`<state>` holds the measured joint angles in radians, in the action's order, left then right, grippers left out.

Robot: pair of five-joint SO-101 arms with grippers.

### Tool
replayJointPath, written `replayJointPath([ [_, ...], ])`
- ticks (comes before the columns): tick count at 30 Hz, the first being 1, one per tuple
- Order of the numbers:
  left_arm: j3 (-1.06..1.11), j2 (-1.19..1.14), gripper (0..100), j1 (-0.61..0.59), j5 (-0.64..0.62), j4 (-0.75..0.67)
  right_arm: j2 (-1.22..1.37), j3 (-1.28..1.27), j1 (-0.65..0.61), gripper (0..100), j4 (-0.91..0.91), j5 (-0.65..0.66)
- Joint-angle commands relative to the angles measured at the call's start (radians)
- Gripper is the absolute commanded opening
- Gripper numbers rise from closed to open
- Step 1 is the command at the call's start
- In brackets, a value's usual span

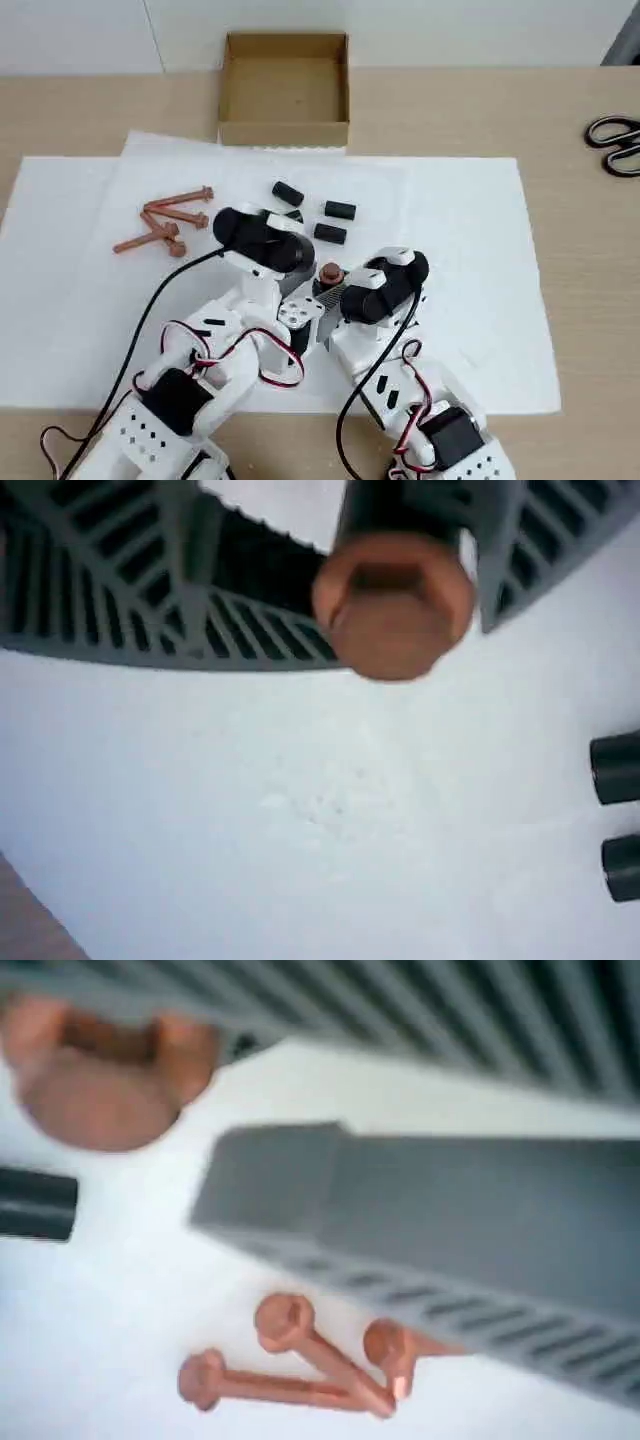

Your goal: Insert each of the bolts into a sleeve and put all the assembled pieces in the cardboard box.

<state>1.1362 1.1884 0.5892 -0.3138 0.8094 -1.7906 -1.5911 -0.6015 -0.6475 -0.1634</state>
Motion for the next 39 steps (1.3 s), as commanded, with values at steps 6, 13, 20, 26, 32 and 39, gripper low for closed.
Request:
replayJointPath([
  [6,-0.213,0.011,17,-0.158,0.003,0.265,-0.007,0.037,0.056,0.4,0.019,0.0],
  [13,-0.305,0.012,17,-0.462,0.169,0.47,0.002,0.127,0.223,0.4,-0.105,0.091],
  [20,-0.242,0.012,17,-0.818,0.479,0.485,0.162,0.414,0.229,0.4,-0.173,0.143],
  [26,-0.239,0.012,17,-0.964,0.551,0.45,0.647,0.733,0.229,0.4,0.01,0.141],
  [32,-0.236,0.012,17,-1.076,0.551,0.453,1.115,1.01,0.268,0.4,0.277,0.141],
  [39,-0.242,0.012,17,-1.163,0.555,0.523,1.629,1.3,0.332,0.4,0.556,0.137],
])
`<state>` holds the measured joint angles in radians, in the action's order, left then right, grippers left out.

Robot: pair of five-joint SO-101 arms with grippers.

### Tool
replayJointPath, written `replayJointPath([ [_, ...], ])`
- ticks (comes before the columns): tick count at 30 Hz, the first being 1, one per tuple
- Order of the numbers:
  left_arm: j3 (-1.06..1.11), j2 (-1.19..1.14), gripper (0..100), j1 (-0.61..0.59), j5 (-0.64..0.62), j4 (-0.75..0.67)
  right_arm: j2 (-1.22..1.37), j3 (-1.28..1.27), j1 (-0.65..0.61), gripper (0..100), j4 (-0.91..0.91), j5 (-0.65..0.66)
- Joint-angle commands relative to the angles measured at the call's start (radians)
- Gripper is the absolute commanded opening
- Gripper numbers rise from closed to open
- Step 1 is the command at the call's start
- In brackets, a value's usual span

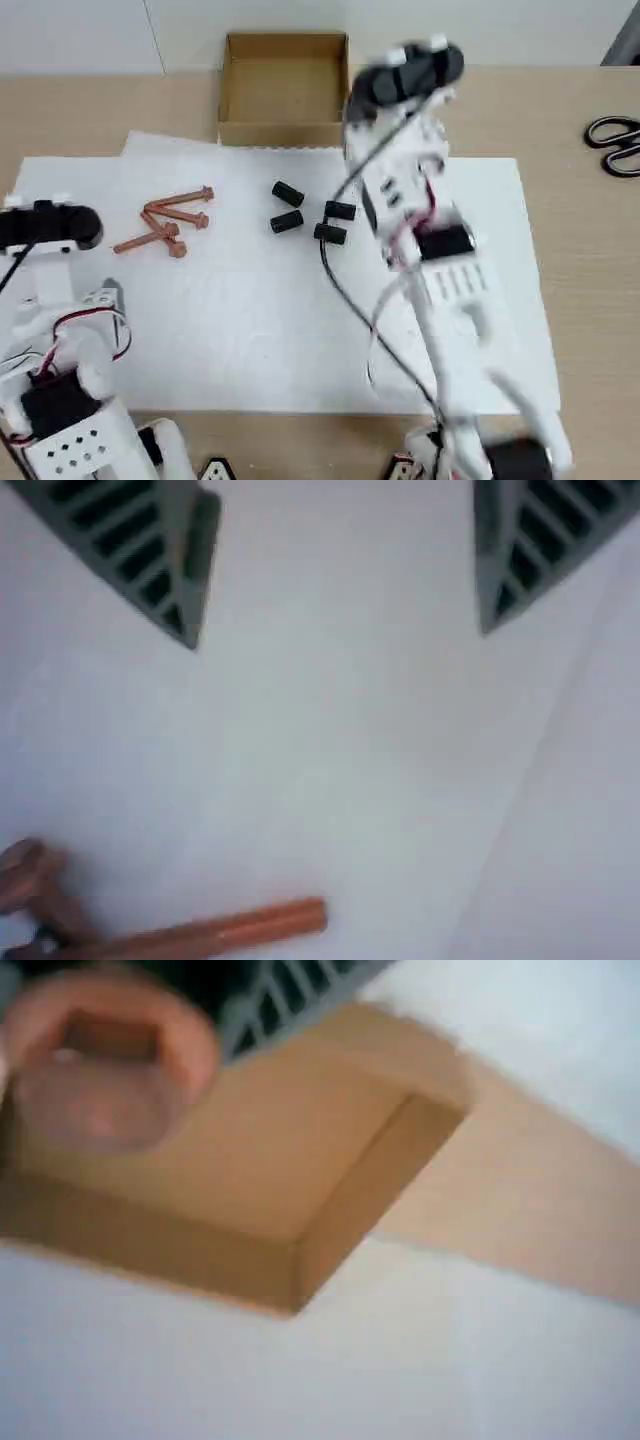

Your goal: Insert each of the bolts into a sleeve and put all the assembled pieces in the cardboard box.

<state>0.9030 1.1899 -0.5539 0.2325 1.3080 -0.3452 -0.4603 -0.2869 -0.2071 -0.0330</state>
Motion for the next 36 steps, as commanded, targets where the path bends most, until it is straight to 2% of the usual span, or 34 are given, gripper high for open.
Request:
replayJointPath([
  [1,-0.008,0.011,17,-0.023,0.009,0.037,0.251,0.213,0.021,0.4,0.145,0.006],
  [11,-0.01,0.012,17,-0.057,0.009,0.064,0.792,0.689,0.016,0.4,0.374,0.005],
  [20,-0.07,0.012,17,-0.054,0.009,0.135,1.165,1.033,0.015,0.4,0.38,0.005],
  [30,-0.077,0.012,17,-0.054,0.009,0.14,1.411,1.2,-0.005,0.9,0.383,0.008],
  [36,-0.076,0.012,17,-0.054,0.009,0.141,1.442,1.229,-0.008,17.1,0.375,0.009],
])
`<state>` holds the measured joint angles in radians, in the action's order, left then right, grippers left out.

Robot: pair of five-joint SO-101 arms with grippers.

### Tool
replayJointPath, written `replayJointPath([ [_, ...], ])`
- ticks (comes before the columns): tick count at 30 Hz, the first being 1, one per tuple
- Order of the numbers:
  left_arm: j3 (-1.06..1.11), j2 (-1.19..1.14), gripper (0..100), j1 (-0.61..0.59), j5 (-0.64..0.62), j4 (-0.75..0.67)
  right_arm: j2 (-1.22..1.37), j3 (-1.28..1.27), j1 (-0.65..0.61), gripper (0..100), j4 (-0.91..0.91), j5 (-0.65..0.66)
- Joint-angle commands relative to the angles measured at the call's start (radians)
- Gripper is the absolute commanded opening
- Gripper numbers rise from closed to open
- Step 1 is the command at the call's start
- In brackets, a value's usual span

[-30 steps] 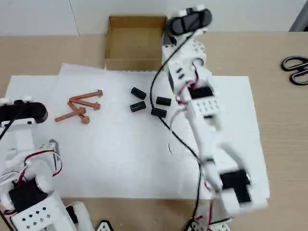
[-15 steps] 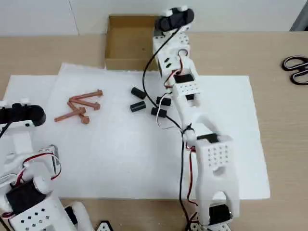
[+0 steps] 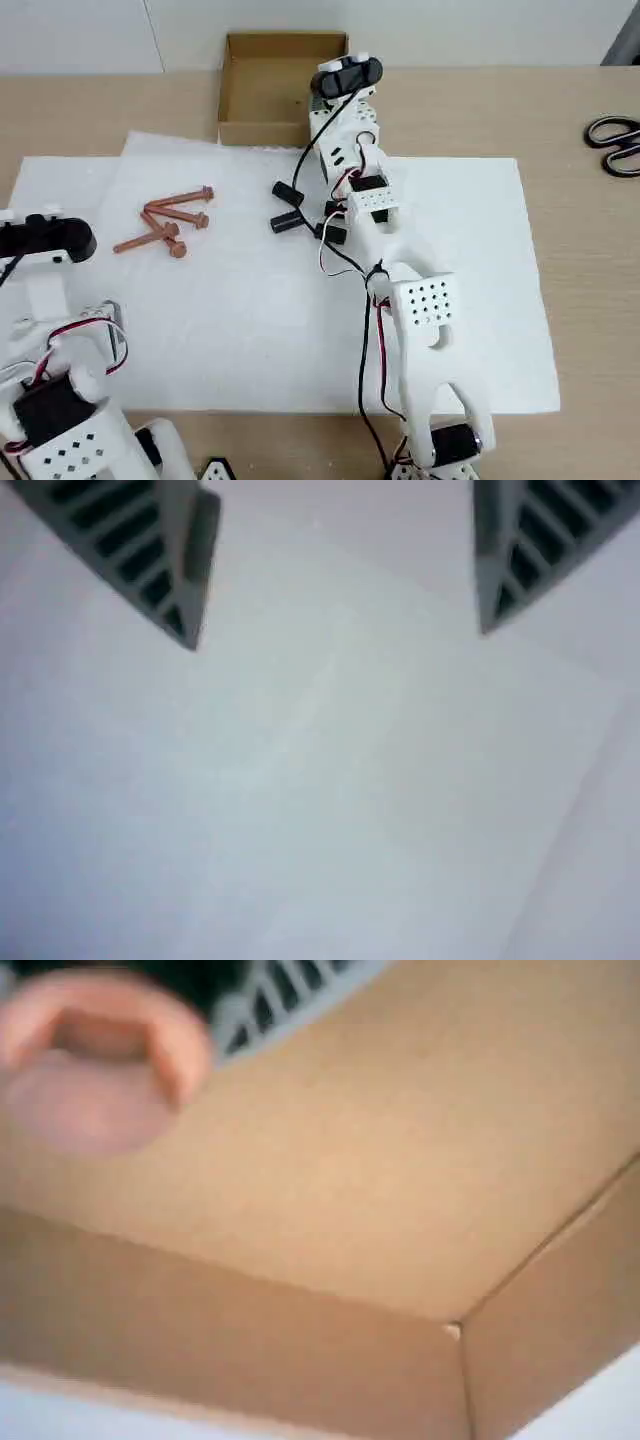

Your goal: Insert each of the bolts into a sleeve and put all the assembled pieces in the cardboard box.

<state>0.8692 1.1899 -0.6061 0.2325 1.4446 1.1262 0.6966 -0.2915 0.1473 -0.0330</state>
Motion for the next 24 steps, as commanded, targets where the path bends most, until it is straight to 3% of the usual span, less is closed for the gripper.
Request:
replayJointPath([
  [1,-0.041,0.012,17,-0.002,0.009,0.005,-0.03,0.072,-0.004,18.5,0.021,0.009],
  [9,-0.044,0.012,17,-0.002,0.009,0.011,-0.107,0.077,0.001,19.1,-0.044,0.011],
  [17,-0.045,0.025,17,-0.002,0.009,0.005,-0.417,0.077,-0.001,19.1,-0.527,0.006],
  [24,-0.038,0.186,17,-0.002,0.009,0.009,-0.645,0.077,-0.012,19.1,-0.967,0.005],
])
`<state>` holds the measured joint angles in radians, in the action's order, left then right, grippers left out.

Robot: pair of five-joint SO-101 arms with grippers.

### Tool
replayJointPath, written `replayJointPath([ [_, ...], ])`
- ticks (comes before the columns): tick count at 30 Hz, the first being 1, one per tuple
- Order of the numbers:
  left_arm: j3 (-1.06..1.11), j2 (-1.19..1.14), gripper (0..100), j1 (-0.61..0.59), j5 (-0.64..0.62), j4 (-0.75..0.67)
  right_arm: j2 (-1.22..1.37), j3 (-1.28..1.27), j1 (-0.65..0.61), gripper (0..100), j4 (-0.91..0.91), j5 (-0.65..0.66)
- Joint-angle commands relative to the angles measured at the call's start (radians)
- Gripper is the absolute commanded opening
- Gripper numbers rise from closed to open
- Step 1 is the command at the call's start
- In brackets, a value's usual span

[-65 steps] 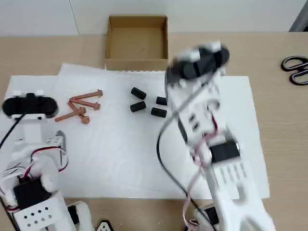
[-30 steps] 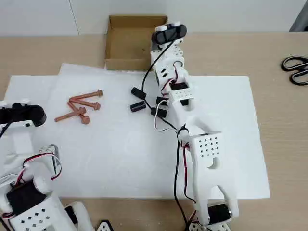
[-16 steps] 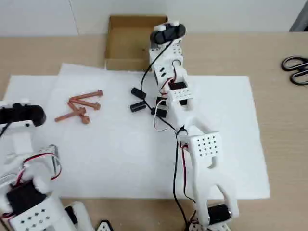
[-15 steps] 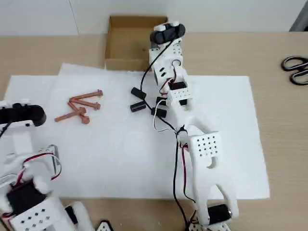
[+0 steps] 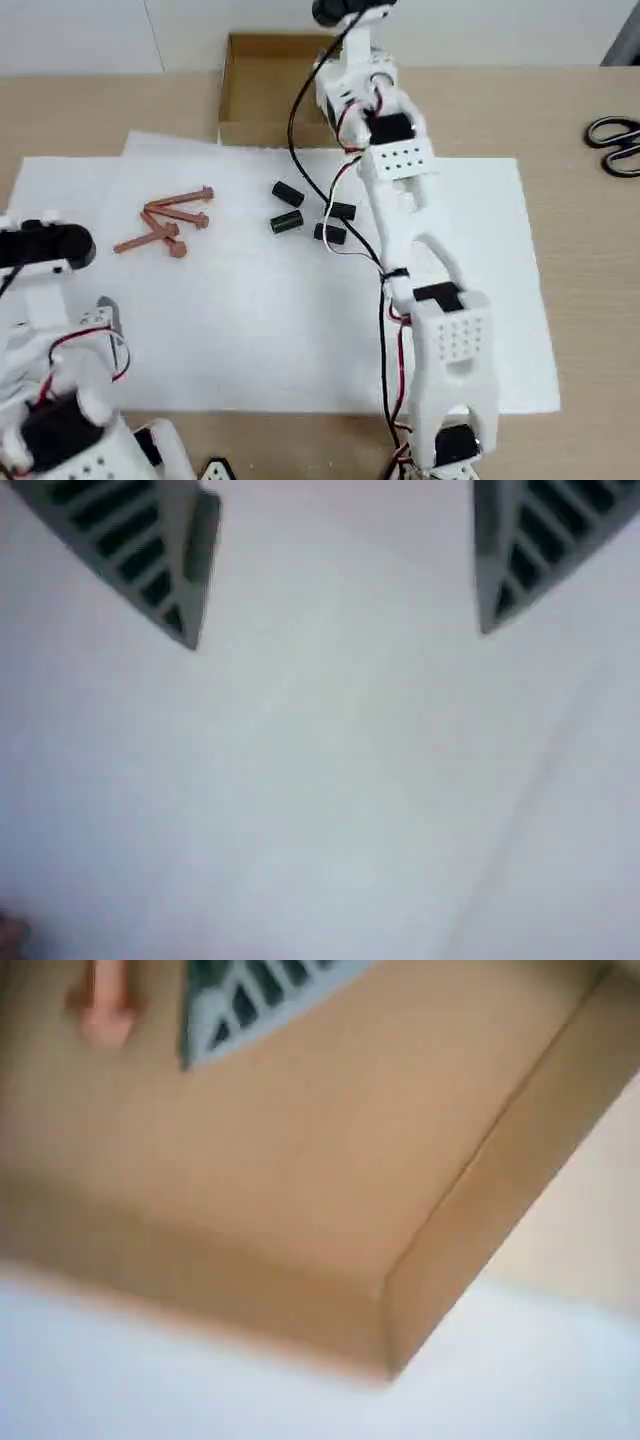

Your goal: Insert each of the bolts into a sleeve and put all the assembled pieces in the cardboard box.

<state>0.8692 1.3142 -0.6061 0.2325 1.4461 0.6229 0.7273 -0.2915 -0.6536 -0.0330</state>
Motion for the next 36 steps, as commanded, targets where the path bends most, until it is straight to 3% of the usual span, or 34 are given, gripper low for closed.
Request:
replayJointPath([
  [1,-0.038,0.091,17,-0.002,0.009,0.008,-0.166,0.046,-0.019,19.1,-0.236,0.005],
  [8,-0.033,0.166,17,-0.002,0.009,0.054,-0.277,0.044,-0.113,19.1,-0.791,0.008],
  [12,-0.036,0.137,17,-0.002,0.006,0.051,-0.286,0.044,-0.124,19.1,-0.974,0.011],
  [16,-0.041,0.084,17,-0.003,-0.003,0.04,-0.246,0.023,-0.077,19.1,-0.972,0.006],
  [19,-0.041,0.028,17,-0.003,-0.078,0.012,-0.216,0.021,-0.071,19.3,-1.007,0.034],
  [27,-0.041,-0.135,17,-0.003,-0.18,-0.008,-0.197,0.018,-0.14,19.1,-1.029,0.376],
  [36,-0.033,-0.135,17,-0.003,-0.181,-0.017,-0.137,-0.057,-0.154,19.2,-1.02,0.557],
])
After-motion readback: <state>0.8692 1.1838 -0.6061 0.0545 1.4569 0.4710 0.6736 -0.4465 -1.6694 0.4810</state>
